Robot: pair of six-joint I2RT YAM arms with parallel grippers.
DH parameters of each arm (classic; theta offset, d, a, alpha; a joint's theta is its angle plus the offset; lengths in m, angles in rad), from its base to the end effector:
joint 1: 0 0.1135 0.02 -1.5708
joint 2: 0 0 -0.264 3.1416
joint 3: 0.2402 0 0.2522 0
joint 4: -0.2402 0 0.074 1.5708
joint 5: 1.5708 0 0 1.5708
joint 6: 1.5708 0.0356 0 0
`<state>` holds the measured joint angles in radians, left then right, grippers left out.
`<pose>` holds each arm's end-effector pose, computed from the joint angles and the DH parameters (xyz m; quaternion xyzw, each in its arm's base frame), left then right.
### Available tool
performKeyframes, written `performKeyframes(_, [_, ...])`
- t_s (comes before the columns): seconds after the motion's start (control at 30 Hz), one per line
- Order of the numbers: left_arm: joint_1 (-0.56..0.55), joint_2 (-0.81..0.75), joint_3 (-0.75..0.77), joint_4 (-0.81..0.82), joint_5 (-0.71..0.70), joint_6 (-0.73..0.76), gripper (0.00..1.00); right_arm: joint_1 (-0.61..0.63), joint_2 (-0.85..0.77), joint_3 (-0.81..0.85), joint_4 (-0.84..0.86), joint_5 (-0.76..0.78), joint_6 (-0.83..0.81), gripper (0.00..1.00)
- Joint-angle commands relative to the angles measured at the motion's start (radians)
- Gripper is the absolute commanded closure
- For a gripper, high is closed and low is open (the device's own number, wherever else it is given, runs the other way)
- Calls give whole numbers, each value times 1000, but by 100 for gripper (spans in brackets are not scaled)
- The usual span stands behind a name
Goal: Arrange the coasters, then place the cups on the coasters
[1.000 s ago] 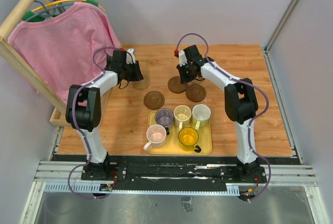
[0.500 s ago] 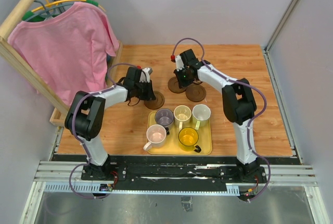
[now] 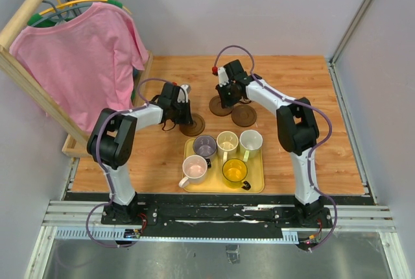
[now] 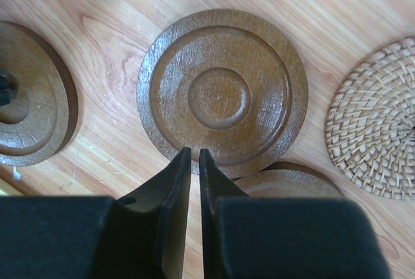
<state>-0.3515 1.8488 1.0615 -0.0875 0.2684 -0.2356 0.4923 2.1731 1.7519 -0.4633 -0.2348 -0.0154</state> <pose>0.3510 -0.1388 0.1530 0.0995 0.9274 -0.2182 0.2871 0.4248 0.2372 0.2016 -0.2730 0.8954 0.1861 0.2986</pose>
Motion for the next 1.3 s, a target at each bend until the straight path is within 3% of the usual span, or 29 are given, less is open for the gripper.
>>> performKeyframes(0.0, [-14,25,43,-56,-83,16,87,8,30,48,6,-22,3,88])
performKeyframes(0.33, [-14,155,154,-79,-99,13,87,8,93,94,-21,-30,17,88])
performKeyframes(0.77, [-1,382,466,-163,-132,23,88,-15,224,256,-101,-23,38,89])
performKeyframes(1.27, [60,479,635,-203,-77,37,88,-75,337,445,-99,-68,77,88])
